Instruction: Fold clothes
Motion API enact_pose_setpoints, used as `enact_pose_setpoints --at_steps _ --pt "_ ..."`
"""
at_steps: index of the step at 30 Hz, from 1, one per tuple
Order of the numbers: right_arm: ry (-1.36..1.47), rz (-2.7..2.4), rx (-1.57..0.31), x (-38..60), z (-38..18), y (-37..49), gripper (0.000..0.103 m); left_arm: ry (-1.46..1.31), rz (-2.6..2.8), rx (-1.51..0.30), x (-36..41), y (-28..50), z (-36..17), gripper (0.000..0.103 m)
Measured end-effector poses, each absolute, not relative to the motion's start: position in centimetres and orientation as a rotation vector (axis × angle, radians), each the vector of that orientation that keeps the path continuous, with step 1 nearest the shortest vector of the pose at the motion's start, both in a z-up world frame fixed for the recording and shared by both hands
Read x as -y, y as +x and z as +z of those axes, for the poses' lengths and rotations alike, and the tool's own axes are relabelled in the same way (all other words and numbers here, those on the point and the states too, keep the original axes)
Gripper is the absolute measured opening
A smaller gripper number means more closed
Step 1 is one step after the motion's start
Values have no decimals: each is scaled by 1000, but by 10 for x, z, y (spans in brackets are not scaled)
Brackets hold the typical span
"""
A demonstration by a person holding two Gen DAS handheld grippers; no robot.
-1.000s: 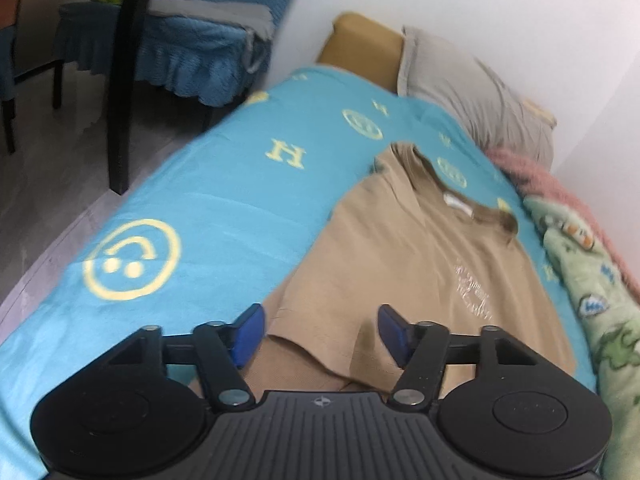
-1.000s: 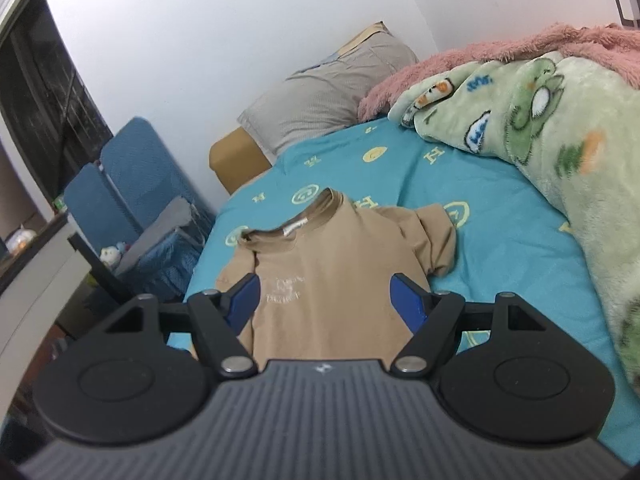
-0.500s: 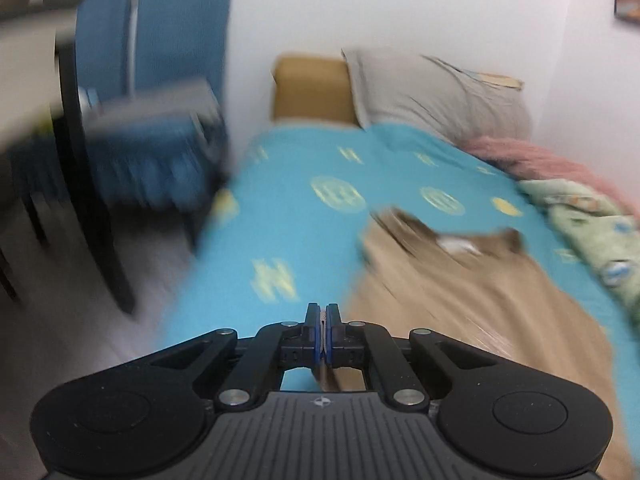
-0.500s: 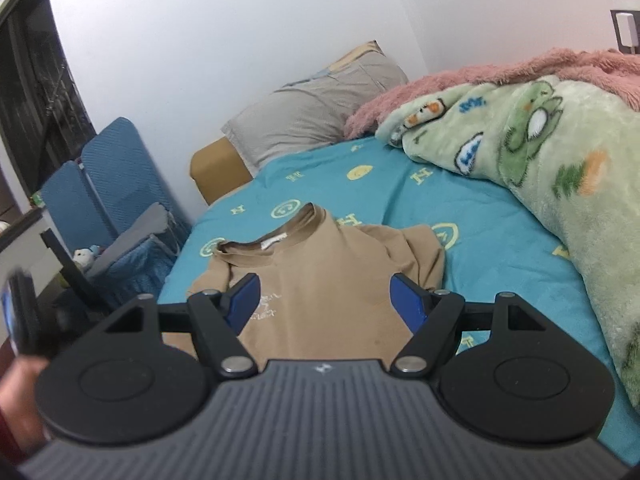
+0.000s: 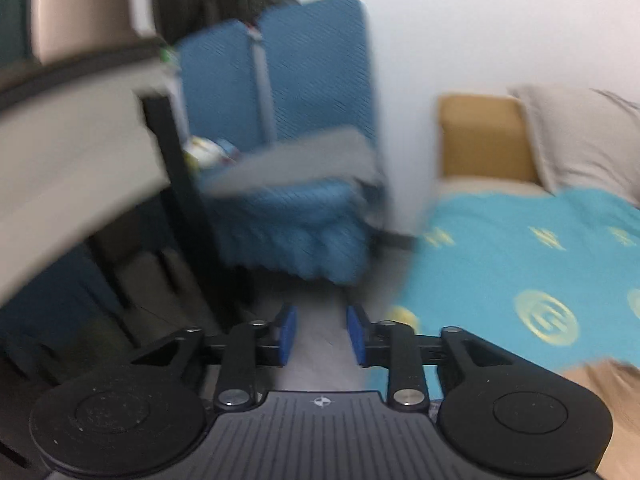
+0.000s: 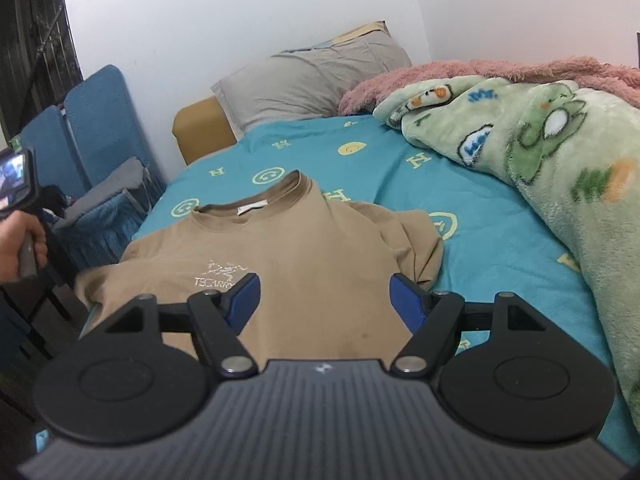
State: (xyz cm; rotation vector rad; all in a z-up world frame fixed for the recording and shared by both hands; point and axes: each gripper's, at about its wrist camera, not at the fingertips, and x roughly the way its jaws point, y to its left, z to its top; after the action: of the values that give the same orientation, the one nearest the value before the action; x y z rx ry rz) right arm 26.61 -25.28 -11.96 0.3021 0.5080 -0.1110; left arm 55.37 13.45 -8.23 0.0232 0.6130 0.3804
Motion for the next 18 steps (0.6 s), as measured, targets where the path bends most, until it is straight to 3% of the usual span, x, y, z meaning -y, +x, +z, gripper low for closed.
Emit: enact_pose_setpoints --at_steps 2,8,18 --pt "283 -116 -513 251 -122 271 73 -6 296 -618 -120 531 -89 50" --pt "232 -102 -511 245 -121 273 73 -51 109 -603 -70 431 -84 75" --pt "326 -51 -460 261 -100 239 73 -103 -44 -571 -7 227 -91 90"
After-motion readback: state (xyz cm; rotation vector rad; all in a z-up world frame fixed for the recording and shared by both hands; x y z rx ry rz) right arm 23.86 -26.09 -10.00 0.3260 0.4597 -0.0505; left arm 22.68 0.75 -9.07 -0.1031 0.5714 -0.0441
